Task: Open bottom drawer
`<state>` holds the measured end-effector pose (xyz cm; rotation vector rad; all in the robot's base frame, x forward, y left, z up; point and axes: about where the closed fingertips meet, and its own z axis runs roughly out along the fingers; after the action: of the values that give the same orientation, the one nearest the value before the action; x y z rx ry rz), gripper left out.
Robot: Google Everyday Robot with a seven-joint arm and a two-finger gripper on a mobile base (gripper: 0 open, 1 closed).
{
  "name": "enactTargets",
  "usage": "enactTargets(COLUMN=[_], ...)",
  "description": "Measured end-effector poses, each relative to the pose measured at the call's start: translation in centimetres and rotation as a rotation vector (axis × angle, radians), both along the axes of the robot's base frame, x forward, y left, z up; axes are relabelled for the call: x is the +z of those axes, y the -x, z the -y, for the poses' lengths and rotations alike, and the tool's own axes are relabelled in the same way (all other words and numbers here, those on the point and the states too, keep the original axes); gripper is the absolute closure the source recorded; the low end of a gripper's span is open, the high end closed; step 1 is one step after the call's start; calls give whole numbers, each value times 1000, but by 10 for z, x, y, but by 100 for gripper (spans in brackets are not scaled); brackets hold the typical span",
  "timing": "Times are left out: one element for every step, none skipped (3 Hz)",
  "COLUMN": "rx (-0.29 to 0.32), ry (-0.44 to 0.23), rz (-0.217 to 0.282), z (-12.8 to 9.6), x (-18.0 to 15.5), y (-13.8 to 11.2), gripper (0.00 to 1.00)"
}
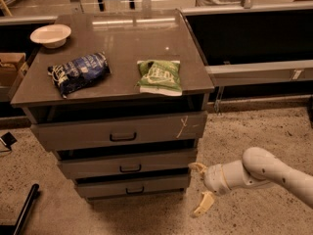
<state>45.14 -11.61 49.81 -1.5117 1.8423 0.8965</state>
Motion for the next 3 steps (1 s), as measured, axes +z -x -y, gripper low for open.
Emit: enactTargets(rx=[14,3,20], ry=[-14,2,37], rz=[15,95,234], z=[-1,-7,-24], x=[-7,-23,-64], y=[2,-8,-20], gripper=[0,0,0])
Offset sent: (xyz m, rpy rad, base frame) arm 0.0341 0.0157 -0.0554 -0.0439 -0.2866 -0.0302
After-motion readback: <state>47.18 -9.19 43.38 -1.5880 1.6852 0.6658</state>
